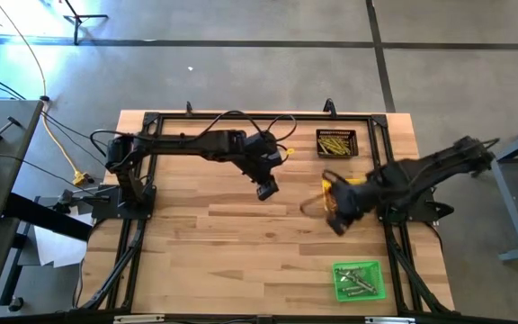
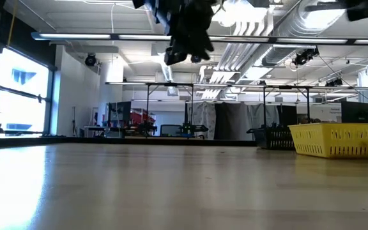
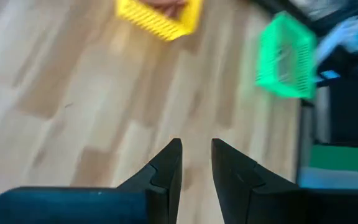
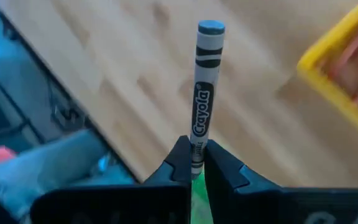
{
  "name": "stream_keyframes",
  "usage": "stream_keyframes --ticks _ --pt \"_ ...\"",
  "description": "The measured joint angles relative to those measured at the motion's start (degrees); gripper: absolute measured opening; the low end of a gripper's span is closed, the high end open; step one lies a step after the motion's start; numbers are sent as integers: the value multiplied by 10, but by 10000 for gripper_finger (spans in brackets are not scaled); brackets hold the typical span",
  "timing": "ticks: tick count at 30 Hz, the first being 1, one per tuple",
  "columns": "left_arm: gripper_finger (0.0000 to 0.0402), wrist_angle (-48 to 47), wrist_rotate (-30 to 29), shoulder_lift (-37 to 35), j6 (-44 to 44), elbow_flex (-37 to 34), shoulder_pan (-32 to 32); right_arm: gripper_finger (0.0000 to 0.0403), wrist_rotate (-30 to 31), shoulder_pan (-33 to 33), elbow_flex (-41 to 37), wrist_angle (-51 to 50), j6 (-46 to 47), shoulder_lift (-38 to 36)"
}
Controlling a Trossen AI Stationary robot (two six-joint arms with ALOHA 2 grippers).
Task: Sort crayons
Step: Put the gray crayon into the green bin
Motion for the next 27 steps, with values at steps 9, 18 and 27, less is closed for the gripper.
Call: stream_keyframes --ticks 9,18,27 --pt "76 -84 -42 0 66 0 20 7 -13 169 -1 6 217 66" --pt "76 -103 -43 0 97 0 34 7 -94 272 -1 85 265 192" --pt "76 -102 -43 0 83 0 35 7 -115 296 -1 86 154 258"
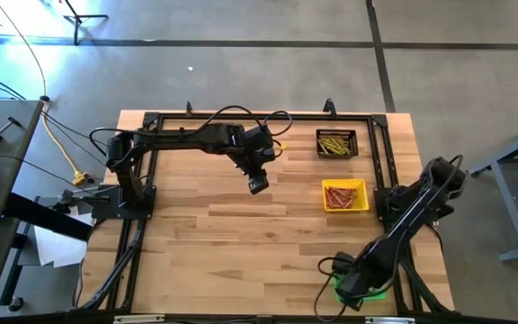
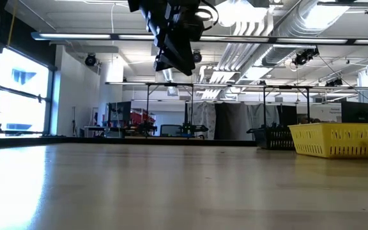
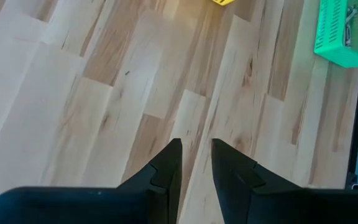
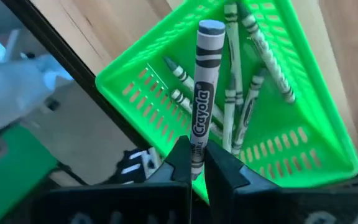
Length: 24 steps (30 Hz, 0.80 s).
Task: Sort crayons
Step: Put the gray crayon into the green bin, then return to Home Position
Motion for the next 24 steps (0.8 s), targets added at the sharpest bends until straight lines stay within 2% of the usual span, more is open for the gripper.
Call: stream_keyframes --ticks 2,6,11,18,21,24 --pt "76 0 0 0 -9 0 -1 7 2 0 -3 4 -33 4" --pt "76 -1 0 0 -32 0 -3 11 0 0 -47 44 -33 4" --pt "76 -5 0 0 -53 0 -10 52 -44 0 -97 73 -8 3" --pt "76 -5 0 0 -79 0 -19 77 -49 0 -97 73 -66 -13" --pt "76 -5 -1 -7 -78 0 -20 76 -6 6 -92 45 -79 -46" --pt "76 -13 -1 -24 -67 0 -17 73 95 27 -90 30 -114 -106"
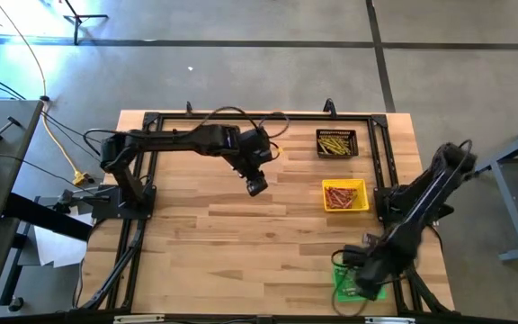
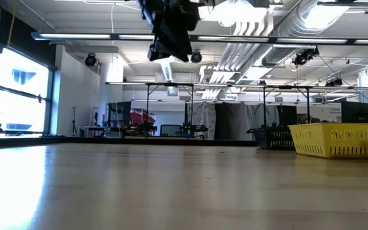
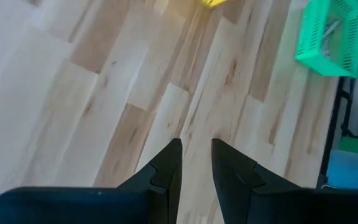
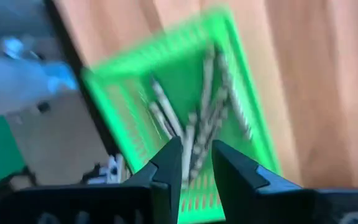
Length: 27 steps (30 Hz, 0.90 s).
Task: Sort crayons
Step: Return to Home Position
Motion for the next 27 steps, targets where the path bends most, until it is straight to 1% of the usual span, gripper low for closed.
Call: stream_keyframes --ticks 3,7,11,14,16,21,25,27 --pt "76 -6 -3 -27 13 0 6 71 105 21 -10 3 -11 -70" --pt "76 -39 -31 -69 29 0 15 71 232 31 -61 -1 22 -173" --pt "76 -86 -71 -120 33 0 23 71 335 28 -134 -1 58 -282" --pt "76 -103 -96 -158 20 0 24 71 393 19 -183 14 66 -359" --pt "76 -112 -114 -183 9 0 24 71 420 13 -208 32 40 -406" --pt "76 -118 -143 -233 -16 0 19 71 475 -1 -251 69 -85 -506" --pt "76 -119 -175 -260 -38 0 14 71 526 -12 -284 123 -186 -578" --pt "76 -119 -192 -267 -43 0 9 71 540 -18 -304 158 -233 -613"
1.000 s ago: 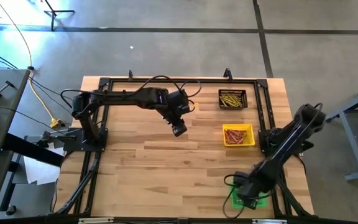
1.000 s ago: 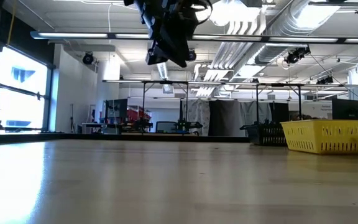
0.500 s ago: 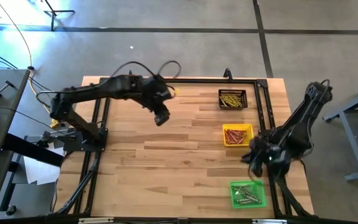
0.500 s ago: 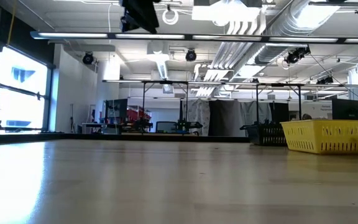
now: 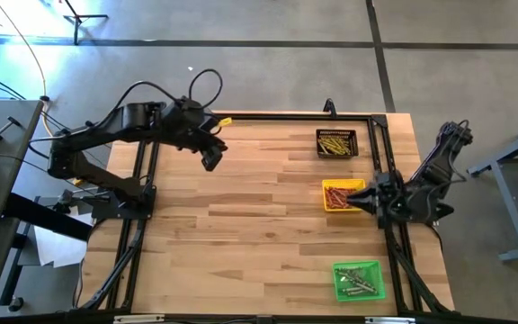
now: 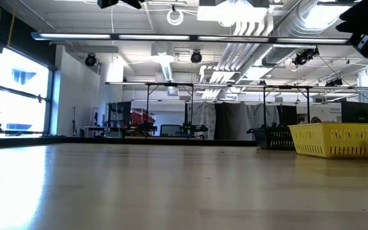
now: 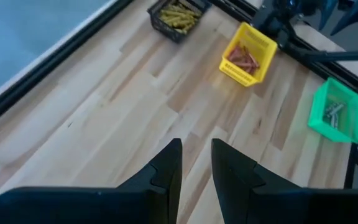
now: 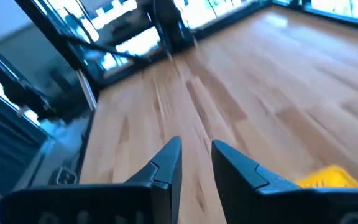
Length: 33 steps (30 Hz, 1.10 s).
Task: Sort crayons
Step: Return to Home Position
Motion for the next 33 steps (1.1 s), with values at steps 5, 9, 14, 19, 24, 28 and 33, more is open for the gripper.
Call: stream_keyframes --ticks 5,9,14,19,24,28,33 --pt "76 0 -20 -4 -14 0 -10 71 -8 -17 -68 109 -76 -74" --pt "76 0 -23 -2 -27 0 -16 71 -46 -34 -123 193 -117 -117" --pt "76 0 -48 -2 -48 0 -18 71 -77 -61 -168 280 -184 -157" --pt "76 0 -59 -2 -55 0 -18 71 -110 -95 -198 327 -220 -184" --pt "76 0 -62 -2 -58 0 -18 71 -168 -142 -225 377 -229 -193" --pt "76 0 -66 -2 -59 0 -18 71 -207 -187 -237 396 -233 -193" --pt "76 0 -66 -2 -59 0 -18 71 -256 -254 -244 416 -257 -193"
